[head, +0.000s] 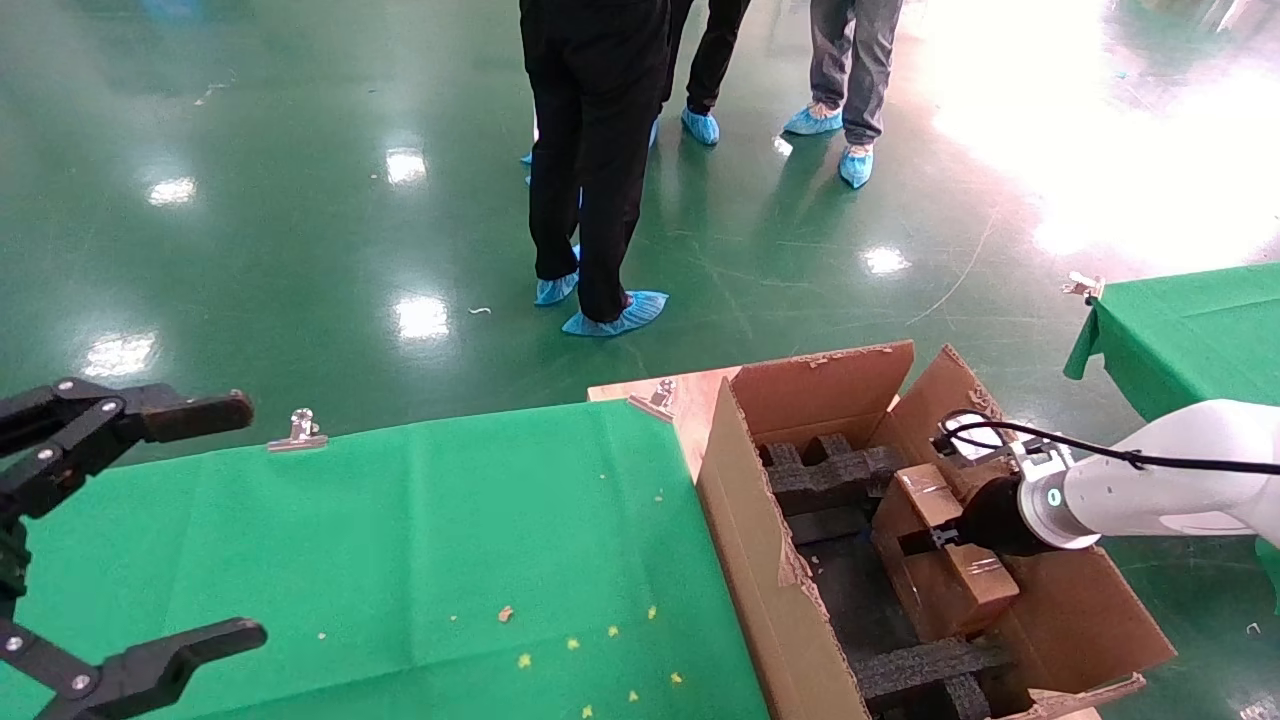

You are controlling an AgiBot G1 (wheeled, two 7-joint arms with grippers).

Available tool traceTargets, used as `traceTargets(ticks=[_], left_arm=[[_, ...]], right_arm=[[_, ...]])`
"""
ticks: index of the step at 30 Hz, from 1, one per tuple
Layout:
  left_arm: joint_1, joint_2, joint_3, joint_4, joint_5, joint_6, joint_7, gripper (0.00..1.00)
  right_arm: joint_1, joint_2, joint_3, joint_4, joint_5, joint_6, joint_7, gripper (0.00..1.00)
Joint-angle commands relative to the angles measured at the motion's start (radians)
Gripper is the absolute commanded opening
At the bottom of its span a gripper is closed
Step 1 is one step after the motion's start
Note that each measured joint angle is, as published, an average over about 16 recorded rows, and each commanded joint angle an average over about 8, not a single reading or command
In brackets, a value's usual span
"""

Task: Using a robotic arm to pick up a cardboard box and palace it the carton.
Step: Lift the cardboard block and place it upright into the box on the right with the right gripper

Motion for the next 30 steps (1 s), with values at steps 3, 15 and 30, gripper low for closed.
traceTargets(ticks=[3, 15, 30], left_arm=[[0.000, 0.000, 0.000, 0.000, 0.000, 0.000, 0.000, 1.00], [0.000, 0.000, 0.001, 0.001, 0.000, 0.000, 0.000, 1.00], [-0.001, 0.000, 0.001, 0.001, -0.001, 0.000, 0.001, 1.00]], right_arm=[[0.003, 0.003, -0.003, 0.006, -0.003, 0.000, 0.004, 1.00], [0.023, 0.015, -0.001, 0.022, -0.008, 0.000, 0.001, 1.00], [0.154, 0.088, 0.032, 0.201, -0.037, 0.076, -0.029, 1.00]])
